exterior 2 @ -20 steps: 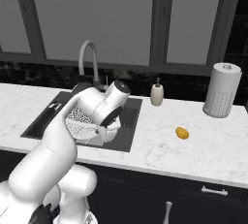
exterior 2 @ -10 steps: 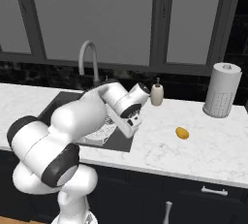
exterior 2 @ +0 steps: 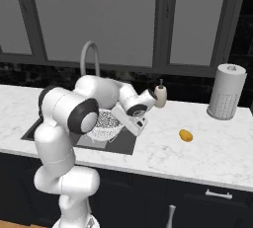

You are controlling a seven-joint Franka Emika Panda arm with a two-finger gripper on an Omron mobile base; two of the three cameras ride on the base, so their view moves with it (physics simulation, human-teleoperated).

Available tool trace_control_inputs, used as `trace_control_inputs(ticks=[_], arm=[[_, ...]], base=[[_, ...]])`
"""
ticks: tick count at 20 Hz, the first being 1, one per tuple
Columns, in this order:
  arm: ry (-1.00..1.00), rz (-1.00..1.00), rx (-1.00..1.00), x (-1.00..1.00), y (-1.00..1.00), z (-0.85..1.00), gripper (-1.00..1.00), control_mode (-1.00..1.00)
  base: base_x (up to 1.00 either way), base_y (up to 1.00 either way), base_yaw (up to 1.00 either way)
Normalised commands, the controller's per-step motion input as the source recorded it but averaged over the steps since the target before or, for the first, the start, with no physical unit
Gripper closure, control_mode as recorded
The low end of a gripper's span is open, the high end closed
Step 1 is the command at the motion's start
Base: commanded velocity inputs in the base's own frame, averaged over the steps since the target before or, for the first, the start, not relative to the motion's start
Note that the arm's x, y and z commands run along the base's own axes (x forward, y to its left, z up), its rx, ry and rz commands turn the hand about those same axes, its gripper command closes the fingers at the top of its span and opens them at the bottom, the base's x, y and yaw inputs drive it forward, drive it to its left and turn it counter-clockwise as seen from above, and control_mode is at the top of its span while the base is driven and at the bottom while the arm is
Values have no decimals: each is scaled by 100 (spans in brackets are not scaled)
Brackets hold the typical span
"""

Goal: Put the colander in the sink, put the mango, kiwi in the colander, and turn on the sink faucet and pour water over the colander.

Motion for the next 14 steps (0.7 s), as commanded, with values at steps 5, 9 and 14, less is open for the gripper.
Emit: trace_control_inputs(ticks=[5, 9, 14], arm=[[0, 2, 5, 70, 20, -49, 100, -100], [0, -1, 3, 74, 33, -51, 100, -100], [0, -7, 0, 42, 57, -52, 100, -100]], base=[[0, 0, 0], [0, 0, 0], [0, 0, 0]])
